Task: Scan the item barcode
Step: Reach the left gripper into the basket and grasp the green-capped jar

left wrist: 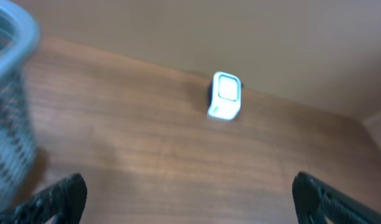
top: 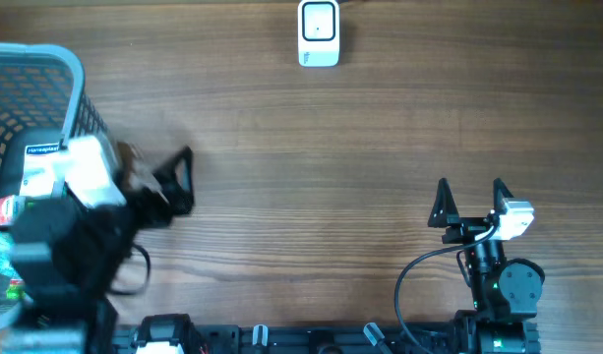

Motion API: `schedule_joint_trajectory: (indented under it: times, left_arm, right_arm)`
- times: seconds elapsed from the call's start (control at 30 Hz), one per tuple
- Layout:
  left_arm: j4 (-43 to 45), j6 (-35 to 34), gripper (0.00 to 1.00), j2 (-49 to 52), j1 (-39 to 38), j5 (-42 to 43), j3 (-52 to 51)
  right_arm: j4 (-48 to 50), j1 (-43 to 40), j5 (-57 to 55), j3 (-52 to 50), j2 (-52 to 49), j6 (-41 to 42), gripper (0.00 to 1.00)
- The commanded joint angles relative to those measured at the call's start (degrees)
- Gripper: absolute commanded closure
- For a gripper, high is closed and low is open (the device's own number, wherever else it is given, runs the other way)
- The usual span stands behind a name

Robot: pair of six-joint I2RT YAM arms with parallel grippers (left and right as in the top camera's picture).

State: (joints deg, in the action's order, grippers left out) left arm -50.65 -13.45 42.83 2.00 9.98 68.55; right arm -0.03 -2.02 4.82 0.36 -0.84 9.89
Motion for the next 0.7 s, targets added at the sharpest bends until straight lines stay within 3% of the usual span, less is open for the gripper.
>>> schedule_joint_trajectory:
  times: [0.0,0.07,0.17,0.27,0.3,0.37,0.67]
  left_arm:
    - [-9.0,-0.9,0.0,10.4,0.0,-2.8,17.4]
    - [-16.2,-0.3,0.0,14.2,0.0,-2.2,22.7]
    - [-15.6,-0.3,0.0,15.8,0.0,-3.6,22.7]
    - [-14.6,-5.9,0.0,17.1,1.8,-14.9,23.3]
    - [-15.0,-11.6,0.0,18.7,4.2,-20.2,24.6]
    - [-15.6,-15.5,0.0,21.6,8.9,-20.7,27.2]
    - [-22.7,-21.6,0.0,37.6,30.6,-19.9,33.0]
  right_arm:
    - [0.1,0.3,-0.8,-0.1,0.3,0.7,0.0]
    - [0.1,0.3,-0.8,-0.1,0.2,0.7,0.0]
    - [0.1,0.3,-0.8,-0.1,0.2,0.7,0.0]
    - [0.1,0.3,-0.8,-0.1,0.3,0.7,0.0]
    - [0.1,0.3,-0.8,-0.1,0.2,0.7,0.0]
    - [0.1,0.3,-0.8,-0.1,0.3,0.7,0.0]
    - [0.1,0.3,-0.8,-0.1,0.3,0.7,0.0]
